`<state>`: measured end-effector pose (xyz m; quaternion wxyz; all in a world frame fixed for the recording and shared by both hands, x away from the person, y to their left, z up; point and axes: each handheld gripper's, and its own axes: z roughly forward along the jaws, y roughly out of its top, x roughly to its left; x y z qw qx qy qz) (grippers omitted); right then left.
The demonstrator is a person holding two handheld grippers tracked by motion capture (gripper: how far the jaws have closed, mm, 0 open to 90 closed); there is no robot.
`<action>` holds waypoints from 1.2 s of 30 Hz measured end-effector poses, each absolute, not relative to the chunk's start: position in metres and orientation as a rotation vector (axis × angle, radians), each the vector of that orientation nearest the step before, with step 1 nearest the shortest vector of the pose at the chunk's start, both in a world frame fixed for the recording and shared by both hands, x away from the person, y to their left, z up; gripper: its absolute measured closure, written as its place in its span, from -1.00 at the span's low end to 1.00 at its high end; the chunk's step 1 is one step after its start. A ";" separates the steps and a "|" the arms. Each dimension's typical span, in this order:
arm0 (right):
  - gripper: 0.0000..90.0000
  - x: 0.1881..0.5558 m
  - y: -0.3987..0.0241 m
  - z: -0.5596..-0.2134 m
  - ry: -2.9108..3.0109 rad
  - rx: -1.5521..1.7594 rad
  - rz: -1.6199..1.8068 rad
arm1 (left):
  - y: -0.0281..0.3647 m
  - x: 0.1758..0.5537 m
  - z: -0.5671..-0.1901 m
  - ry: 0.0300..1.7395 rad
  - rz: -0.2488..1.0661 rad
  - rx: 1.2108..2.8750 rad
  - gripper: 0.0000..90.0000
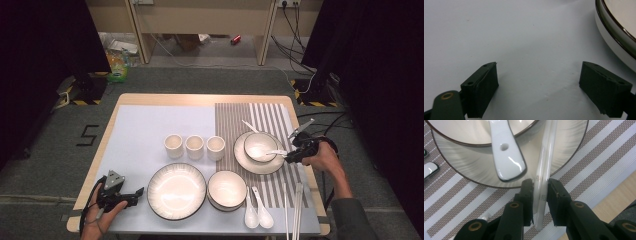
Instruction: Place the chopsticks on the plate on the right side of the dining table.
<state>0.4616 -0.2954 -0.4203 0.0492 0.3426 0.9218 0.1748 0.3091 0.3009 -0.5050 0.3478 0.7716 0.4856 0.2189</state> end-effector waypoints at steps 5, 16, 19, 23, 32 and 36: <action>0.67 0.469 -0.298 -0.420 2.833 0.977 0.521 | 0.301 0.309 -0.505 1.260 0.563 2.004 -0.68; 0.68 0.480 -0.302 -0.420 2.872 0.904 0.506 | 0.301 0.309 -0.505 1.259 0.563 2.004 -0.68; 0.68 0.483 -0.303 -0.420 2.883 0.887 0.501 | 0.301 0.309 -0.505 1.259 0.563 2.003 -0.68; 0.68 0.487 -0.304 -0.421 2.895 0.881 0.496 | 0.301 0.309 -0.505 1.260 0.563 2.003 -0.68; 0.57 0.489 -0.305 -0.419 2.868 0.934 0.515 | 0.301 0.309 -0.505 1.259 0.563 2.003 -0.68; 0.47 0.487 -0.306 -0.412 2.843 0.968 0.545 | 0.301 0.309 -0.505 1.259 0.563 2.003 -0.68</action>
